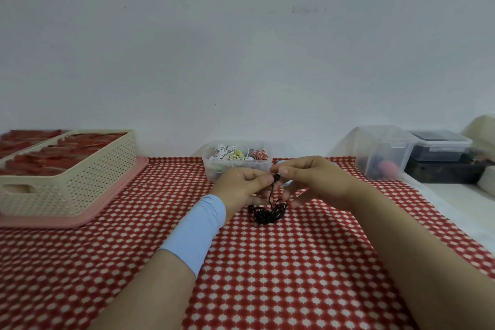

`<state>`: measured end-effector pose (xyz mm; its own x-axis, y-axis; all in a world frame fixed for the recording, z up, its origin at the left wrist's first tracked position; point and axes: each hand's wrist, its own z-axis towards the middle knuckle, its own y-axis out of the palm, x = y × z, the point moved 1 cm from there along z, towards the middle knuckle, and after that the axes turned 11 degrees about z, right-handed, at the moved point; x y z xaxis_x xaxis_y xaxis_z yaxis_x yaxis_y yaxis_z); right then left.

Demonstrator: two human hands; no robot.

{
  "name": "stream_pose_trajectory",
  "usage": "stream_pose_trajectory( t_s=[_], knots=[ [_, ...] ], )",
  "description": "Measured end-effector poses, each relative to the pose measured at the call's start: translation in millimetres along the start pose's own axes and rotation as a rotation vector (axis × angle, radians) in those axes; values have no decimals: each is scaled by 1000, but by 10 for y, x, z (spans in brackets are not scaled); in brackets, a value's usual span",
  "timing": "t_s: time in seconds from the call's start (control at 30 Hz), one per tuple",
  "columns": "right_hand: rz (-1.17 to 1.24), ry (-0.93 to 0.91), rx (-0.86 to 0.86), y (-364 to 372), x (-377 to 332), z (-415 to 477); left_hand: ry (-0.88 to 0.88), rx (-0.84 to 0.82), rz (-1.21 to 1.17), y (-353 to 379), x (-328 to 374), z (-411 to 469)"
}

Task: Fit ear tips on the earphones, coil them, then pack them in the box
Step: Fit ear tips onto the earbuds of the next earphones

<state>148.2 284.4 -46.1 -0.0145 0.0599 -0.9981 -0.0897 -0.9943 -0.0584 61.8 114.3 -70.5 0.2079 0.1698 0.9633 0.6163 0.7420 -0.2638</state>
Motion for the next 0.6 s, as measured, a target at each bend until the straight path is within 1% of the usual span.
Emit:
stream_pose_trajectory(
  t_s=[0.1,0.17,0.3,0.43,0.53,0.6],
  knots=[
    [17,51,-39,-6,23,3,33,-4,49,-6,14,-10],
    [16,59,-35,-7,32,12,54,5,80,6,16,-15],
    [-6,12,14,40,58,42,56,48,91,1,-11,-20],
    [24,5,-1,15,44,46,41,45,31,8,13,-33],
    [-19,-6,14,5,52,56,46,46,87,13,6,-38],
    [-42,-27,29,27,61,70,33,62,71,-1,-3,-30]
  ],
)
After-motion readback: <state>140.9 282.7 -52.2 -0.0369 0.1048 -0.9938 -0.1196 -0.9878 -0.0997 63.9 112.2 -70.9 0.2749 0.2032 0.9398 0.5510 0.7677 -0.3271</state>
